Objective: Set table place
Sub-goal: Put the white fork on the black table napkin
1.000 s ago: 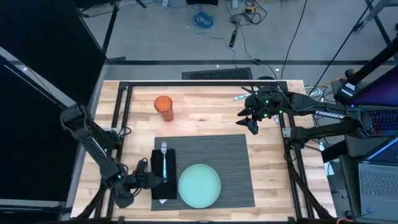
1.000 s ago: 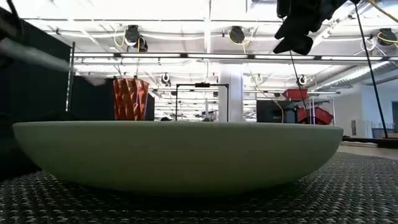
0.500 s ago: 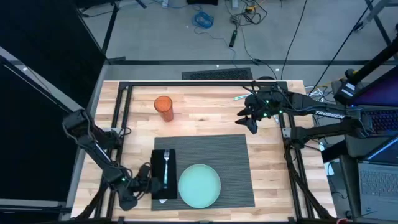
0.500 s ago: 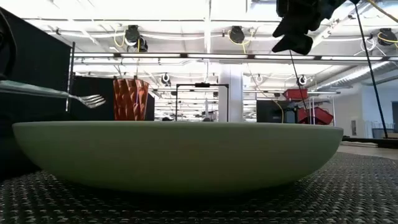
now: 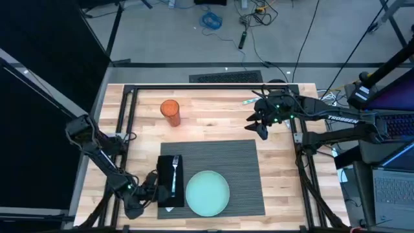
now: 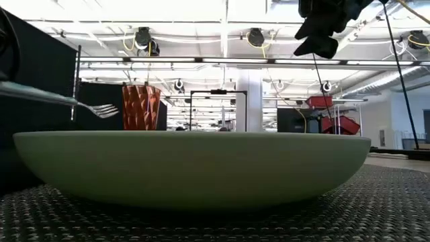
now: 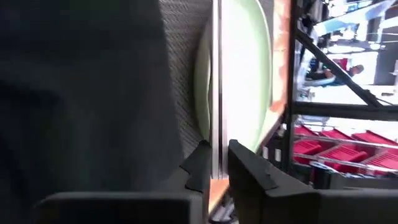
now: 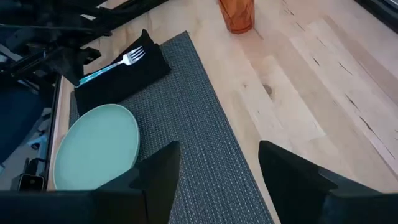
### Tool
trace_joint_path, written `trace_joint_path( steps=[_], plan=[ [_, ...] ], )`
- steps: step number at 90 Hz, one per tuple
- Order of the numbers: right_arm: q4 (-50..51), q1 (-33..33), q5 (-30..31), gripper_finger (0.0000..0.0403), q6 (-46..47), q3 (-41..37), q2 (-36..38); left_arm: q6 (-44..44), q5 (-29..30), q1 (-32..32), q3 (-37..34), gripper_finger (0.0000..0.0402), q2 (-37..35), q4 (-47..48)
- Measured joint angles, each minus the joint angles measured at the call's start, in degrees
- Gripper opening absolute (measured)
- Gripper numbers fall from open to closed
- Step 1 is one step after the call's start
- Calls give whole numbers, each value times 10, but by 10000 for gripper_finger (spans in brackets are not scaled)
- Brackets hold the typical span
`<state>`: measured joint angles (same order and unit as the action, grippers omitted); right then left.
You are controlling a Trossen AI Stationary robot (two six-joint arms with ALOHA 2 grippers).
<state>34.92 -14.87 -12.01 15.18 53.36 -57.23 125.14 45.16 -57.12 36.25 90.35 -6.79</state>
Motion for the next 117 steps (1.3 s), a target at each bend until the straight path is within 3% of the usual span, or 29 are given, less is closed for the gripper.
trace_joint_path(
  steps=[20,53,78,82,89,104,110,117],
  plan=[
    [0,0,0,203,1,0,0,5,-5,0,0,94,0,13],
    [15,0,-3,203,2,0,0,11,-39,-34,0,100,-26,16],
    [16,0,-3,203,0,0,0,18,-142,-42,0,100,-35,18],
    [15,0,-3,203,0,0,0,16,-122,-43,0,100,-35,16],
    [14,0,-3,203,1,0,0,-5,-31,-43,0,100,-48,18],
    [-4,10,-16,203,7,0,0,-170,147,-41,0,100,-130,17],
    [-14,17,-19,203,7,0,0,-197,144,-17,1,100,-163,44],
    [-27,22,-19,203,7,0,0,-192,36,32,1,100,-179,93]
  ],
)
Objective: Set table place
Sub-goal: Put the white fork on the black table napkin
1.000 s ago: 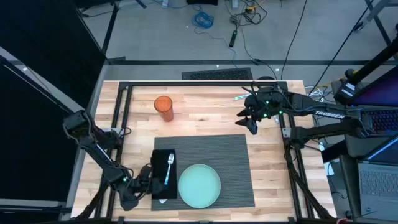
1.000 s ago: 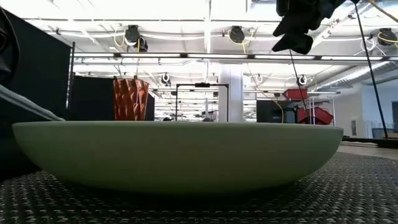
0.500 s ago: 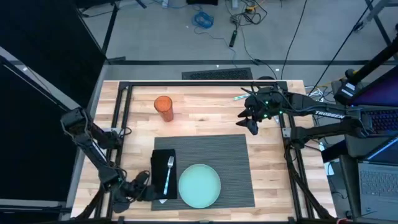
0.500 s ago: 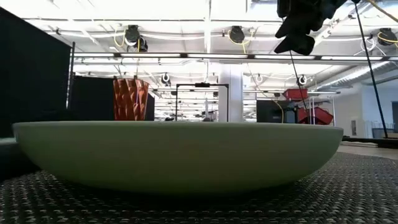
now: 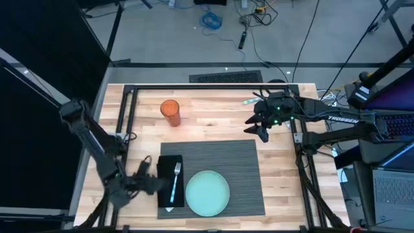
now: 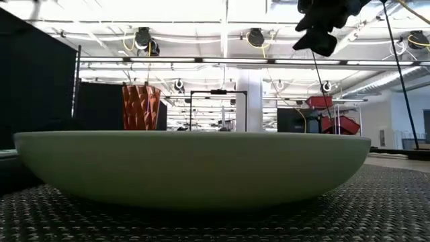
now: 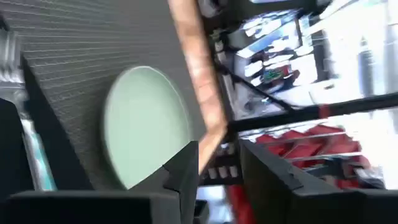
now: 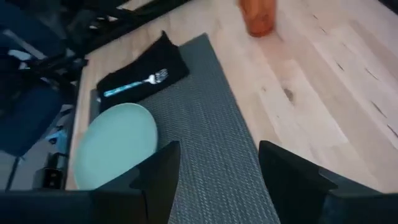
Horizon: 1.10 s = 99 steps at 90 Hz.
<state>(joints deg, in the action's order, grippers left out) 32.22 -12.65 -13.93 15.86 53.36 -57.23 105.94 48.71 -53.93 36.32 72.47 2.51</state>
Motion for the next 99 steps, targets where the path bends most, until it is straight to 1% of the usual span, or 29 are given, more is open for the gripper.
trace_joint_path(
  steps=[6,11,21,30,35,38,44,50,56,68,74,88,99],
  plan=[
    [-13,3,1,203,0,0,0,1,-100,48,0,100,6,29],
    [-18,4,1,203,0,0,0,-2,-162,81,1,100,11,52],
    [-11,8,2,203,1,0,0,-23,-247,123,32,100,20,98],
    [-7,9,3,203,-1,0,0,-44,-297,149,74,97,26,187],
    [0,9,3,203,-1,0,0,-49,-324,161,106,93,30,254],
    [0,9,3,203,-3,0,0,-50,-335,166,124,90,33,298],
    [-4,9,4,203,-11,0,0,-61,-337,175,157,84,42,375],
    [-9,9,4,203,-18,0,0,-64,-341,186,181,80,54,411],
    [-14,9,6,203,-23,0,0,-68,-365,196,190,79,69,433],
    [-13,9,7,203,-30,0,-1,-85,-415,214,189,79,118,424],
    [-12,9,7,203,-31,0,-1,-102,-433,224,189,79,135,401],
    [-10,9,7,203,-33,0,-1,-108,-436,237,189,79,159,349],
    [-4,9,6,203,-35,0,-1,-109,-437,238,189,79,168,345]
  ],
)
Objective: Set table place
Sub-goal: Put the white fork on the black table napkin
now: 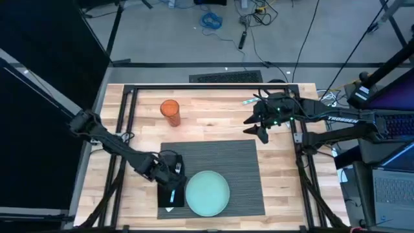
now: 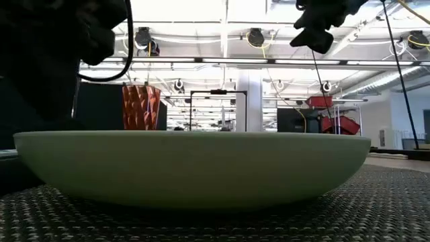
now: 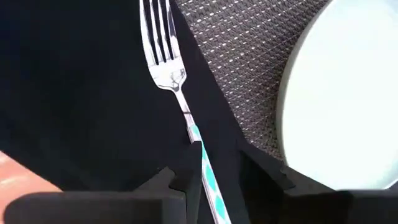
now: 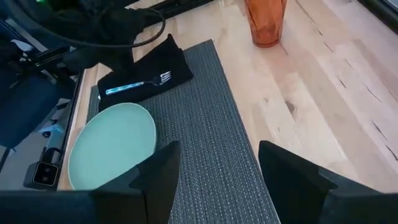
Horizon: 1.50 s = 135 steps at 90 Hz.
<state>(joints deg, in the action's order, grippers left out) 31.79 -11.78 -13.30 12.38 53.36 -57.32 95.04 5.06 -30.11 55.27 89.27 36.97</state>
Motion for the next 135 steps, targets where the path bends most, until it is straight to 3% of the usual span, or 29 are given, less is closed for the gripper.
trace_joint_path(
  steps=[87,107,135],
  plan=[
    [14,0,-1,203,-21,0,0,-6,-43,2,0,78,88,-22],
    [14,0,0,203,-26,0,0,-52,-18,5,20,11,81,-17],
    [14,0,0,203,-26,0,0,-68,-5,12,82,2,74,78]
  ],
)
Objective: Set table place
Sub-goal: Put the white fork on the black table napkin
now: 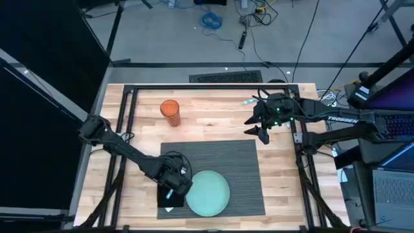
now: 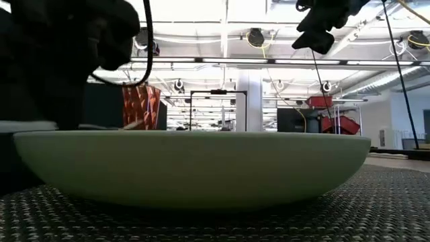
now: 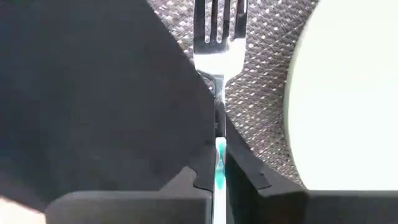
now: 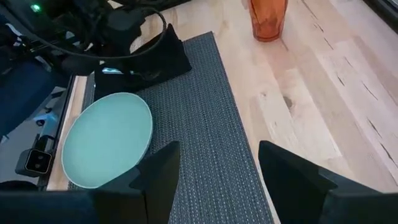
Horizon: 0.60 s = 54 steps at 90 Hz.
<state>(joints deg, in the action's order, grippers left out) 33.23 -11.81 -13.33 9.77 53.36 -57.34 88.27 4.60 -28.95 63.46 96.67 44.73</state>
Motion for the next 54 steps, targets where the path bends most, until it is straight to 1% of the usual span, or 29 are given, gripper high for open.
trace_joint_path(
  steps=[5,12,16,24,38,44,54],
  plan=[
    [0,0,0,203,0,0,0,30,-3,-4,10,2,-1,29],
    [0,0,-1,203,5,0,0,82,-32,-16,12,1,-7,76],
    [3,1,-2,203,6,0,0,122,-42,-27,12,1,-13,84],
    [18,4,-2,203,4,0,0,215,-39,-52,12,1,-25,88],
    [27,7,-2,203,-16,0,0,354,-1,-87,12,0,-28,88],
    [27,7,-3,203,-27,0,0,383,9,-93,12,0,-26,88],
    [24,7,-3,203,-39,0,0,387,21,-87,12,0,-19,102]
  ],
)
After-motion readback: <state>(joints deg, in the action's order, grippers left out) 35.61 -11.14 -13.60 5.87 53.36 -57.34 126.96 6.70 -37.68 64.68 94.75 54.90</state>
